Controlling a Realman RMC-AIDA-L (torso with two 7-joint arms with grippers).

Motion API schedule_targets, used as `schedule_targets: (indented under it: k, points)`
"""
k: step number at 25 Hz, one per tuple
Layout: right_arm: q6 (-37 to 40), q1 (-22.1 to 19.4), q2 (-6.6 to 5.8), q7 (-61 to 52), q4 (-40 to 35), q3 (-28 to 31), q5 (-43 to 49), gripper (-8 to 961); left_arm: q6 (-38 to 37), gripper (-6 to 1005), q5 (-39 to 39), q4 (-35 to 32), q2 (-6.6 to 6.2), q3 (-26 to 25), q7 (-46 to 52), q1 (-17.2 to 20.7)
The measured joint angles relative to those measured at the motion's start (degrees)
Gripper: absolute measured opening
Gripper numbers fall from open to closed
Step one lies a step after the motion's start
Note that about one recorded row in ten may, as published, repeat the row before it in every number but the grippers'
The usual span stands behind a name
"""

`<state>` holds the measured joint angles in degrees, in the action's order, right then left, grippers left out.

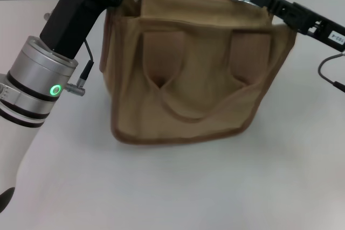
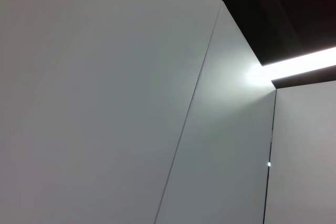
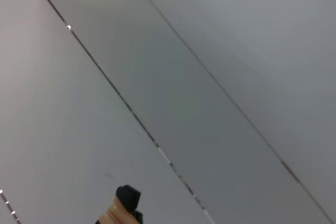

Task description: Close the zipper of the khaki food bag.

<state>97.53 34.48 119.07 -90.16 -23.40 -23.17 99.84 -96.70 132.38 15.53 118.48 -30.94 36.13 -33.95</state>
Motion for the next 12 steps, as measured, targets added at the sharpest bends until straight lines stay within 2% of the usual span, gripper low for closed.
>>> schedule_targets:
  k: [12]
  points:
    - [0.1, -3.0, -0.45, -0.4, -0.9, 2.9, -1.2, 45, 0.1, 177, 0.0, -1.2, 0.08, -1.3, 0.0, 0.7]
